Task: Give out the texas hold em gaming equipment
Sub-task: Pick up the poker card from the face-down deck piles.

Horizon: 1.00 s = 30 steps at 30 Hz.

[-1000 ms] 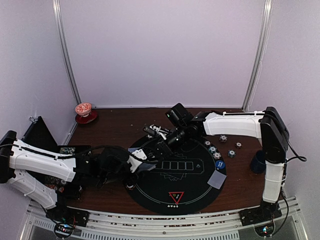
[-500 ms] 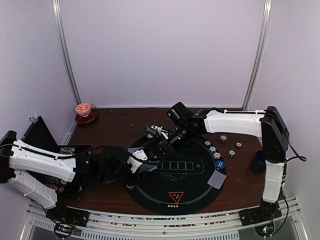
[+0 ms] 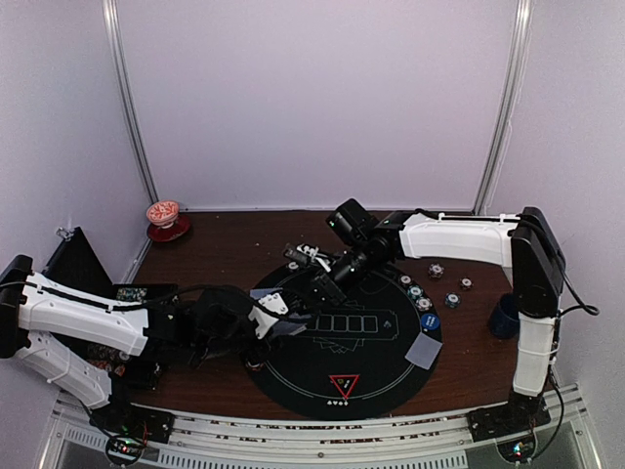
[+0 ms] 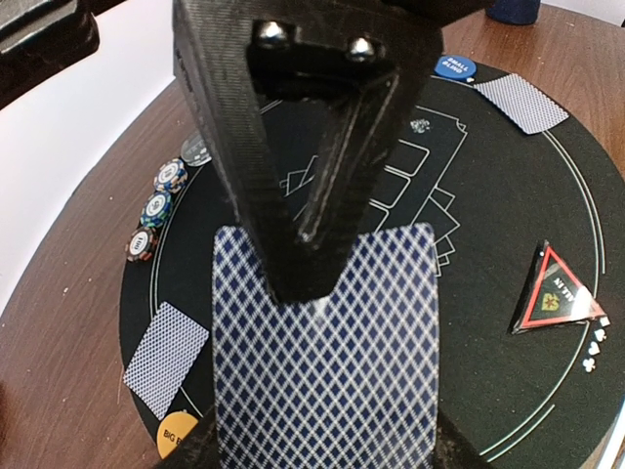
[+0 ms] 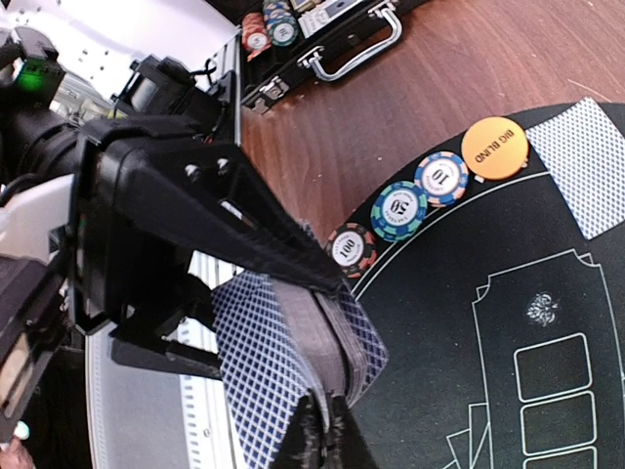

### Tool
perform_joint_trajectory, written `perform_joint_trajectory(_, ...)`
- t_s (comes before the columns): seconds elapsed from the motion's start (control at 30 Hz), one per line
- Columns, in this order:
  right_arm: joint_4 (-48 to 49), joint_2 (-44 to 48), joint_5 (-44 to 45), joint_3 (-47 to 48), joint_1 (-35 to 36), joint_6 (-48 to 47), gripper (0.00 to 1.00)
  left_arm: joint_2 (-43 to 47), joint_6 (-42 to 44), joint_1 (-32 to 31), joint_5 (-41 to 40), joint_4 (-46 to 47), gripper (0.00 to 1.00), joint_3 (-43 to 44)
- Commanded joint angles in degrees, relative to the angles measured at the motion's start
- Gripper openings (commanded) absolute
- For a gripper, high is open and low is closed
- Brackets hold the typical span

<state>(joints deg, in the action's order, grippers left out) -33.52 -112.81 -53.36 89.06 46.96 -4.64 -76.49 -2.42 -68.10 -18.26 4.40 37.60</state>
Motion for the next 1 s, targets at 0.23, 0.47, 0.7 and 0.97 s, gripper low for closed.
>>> perform_joint_trajectory(0.23,-5.3,0.8,2.4,2.4,-1.3,-2.7,0.00,0.3,0.3,-0.3,-0.3,4.8,0.52,0.4)
perform_joint_trajectory(0.47,-6.7,2.5,2.4,2.7,-4.1,-3.4,0.00,0.5,0.4,-0.3,-0.2,4.7,0.52,0.3)
perform_joint_trajectory(0.7,-9.6,4.4,0.9,3.6,-9.7,-5.7,0.00,0.6,0.3,-0.3,0.0,4.6,0.52,0.4)
perform_joint_trajectory(0.97,-16.3,2.3,-2.3,6.6,-17.2,-10.4,0.00,0.4,0.2,-0.3,0.0,4.7,0.52,0.4)
